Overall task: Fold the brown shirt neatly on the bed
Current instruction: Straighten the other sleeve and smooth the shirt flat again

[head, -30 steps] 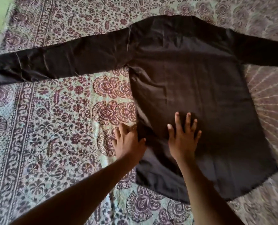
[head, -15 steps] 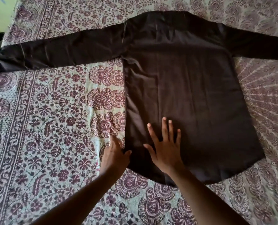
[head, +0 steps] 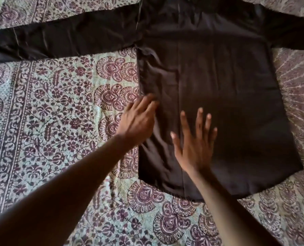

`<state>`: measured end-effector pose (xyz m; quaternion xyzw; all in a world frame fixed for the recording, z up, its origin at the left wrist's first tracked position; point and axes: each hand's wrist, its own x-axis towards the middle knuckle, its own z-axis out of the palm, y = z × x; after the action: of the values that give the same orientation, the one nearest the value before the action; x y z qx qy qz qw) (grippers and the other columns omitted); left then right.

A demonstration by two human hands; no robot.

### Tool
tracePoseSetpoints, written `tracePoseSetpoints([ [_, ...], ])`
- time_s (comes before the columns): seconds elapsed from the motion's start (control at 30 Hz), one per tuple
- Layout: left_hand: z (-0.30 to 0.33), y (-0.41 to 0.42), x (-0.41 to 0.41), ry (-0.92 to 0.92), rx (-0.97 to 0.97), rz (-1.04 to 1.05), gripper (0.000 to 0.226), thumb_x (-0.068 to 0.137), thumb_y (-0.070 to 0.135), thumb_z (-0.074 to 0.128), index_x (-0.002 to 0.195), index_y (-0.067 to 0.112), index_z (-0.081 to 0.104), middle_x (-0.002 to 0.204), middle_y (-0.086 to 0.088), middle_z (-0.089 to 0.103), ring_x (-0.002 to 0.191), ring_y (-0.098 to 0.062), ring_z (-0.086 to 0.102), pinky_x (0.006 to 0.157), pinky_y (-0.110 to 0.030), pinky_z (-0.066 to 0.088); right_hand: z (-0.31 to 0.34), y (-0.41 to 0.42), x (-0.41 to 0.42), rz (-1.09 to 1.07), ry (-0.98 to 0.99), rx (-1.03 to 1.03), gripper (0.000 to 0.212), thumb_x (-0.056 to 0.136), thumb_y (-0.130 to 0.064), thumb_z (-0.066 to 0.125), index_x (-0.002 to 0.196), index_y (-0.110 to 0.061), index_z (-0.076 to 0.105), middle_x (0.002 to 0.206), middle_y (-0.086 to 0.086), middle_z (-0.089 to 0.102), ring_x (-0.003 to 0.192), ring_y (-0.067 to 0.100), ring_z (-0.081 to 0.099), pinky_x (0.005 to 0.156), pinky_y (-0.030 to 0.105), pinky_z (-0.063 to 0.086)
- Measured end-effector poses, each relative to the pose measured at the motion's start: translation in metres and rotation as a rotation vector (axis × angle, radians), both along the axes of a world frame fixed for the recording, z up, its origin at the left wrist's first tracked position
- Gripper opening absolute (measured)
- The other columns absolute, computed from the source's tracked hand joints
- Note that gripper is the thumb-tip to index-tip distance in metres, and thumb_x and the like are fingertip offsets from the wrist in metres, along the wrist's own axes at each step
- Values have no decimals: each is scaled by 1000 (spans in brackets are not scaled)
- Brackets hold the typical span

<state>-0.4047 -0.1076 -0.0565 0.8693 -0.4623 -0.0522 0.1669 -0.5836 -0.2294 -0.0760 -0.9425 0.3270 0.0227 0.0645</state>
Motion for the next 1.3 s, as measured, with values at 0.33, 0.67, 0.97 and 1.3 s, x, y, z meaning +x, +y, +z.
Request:
tracePoseSetpoints([
  [0.33,-57,-35,133,-43,50,198,63,105,52,29,161,24,30,171,2,23,158,-20,20,126,-47,17,-25,-119,253,-55,-41,219,69,100,-71,26,162,-43,16,174,6,0,159,35,-6,123,68,3],
  [0.67,-54,-34,133,85,-143,351,54,109,34,25,161,17,31,169,-2,29,157,-20,22,127,-45,19,-35,-61,222,393,6,31,70,100,-70,20,163,-42,8,174,-3,0,160,31,0,120,73,11],
  [0.97,-59,-35,136,-10,-95,342,54,108,32,28,158,16,37,166,-2,35,154,-23,30,125,-44,20,-38,-64,237,189,20,-32,71,98,-75,19,162,-45,11,174,4,0,157,48,0,115,77,8],
  [1.3,-59,-33,136,7,-87,336,56,106,35,25,158,20,38,166,-1,36,153,-23,32,124,-45,23,-37,-63,191,130,-37,-39,64,102,-70,22,161,-48,14,174,-2,7,159,37,6,120,70,14],
])
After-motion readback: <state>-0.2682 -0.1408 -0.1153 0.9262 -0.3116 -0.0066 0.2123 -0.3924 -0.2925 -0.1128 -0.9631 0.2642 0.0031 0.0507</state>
